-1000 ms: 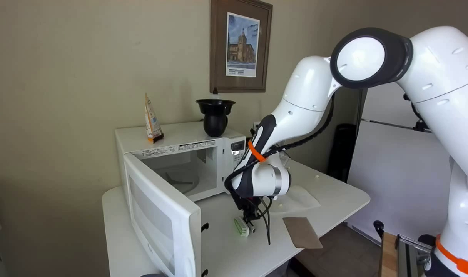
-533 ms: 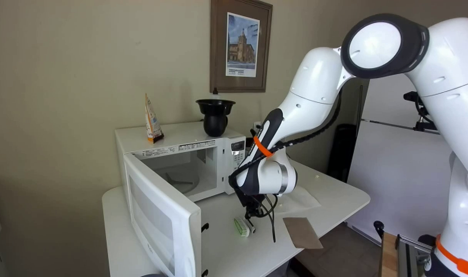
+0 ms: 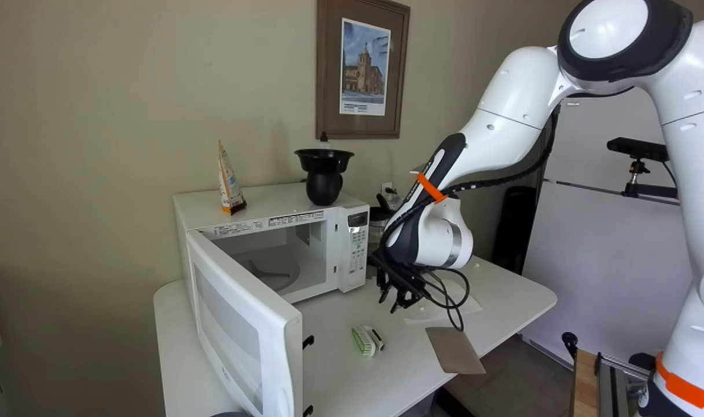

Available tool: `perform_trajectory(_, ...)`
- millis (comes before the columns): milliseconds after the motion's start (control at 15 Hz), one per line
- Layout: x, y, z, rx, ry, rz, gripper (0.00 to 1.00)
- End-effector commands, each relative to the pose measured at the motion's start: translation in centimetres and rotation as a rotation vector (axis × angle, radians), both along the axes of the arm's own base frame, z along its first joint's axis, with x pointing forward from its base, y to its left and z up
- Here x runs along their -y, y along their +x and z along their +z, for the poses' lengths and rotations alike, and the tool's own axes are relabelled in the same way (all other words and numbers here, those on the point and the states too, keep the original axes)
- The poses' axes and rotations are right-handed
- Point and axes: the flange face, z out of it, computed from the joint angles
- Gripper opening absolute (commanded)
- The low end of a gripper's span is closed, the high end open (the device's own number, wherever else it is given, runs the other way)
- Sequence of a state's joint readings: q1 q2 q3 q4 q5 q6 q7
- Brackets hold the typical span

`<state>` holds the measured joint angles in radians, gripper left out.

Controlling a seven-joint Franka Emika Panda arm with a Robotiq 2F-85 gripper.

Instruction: Make the white brush stand on its bristles

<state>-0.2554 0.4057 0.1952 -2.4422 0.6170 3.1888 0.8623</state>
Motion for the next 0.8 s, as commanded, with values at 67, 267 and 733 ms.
perform_trajectory(67, 4.5, -1.2, 0.9, -0.002, -0.041, 0.249, 0.78)
perform_trajectory(267, 6.0, -1.0, 0.6, 0.019, -0.072, 0.403, 0.99)
perform_trajectory(733, 6.3, 0.6, -1.9, 0.140, -0.106, 0.758, 1.00)
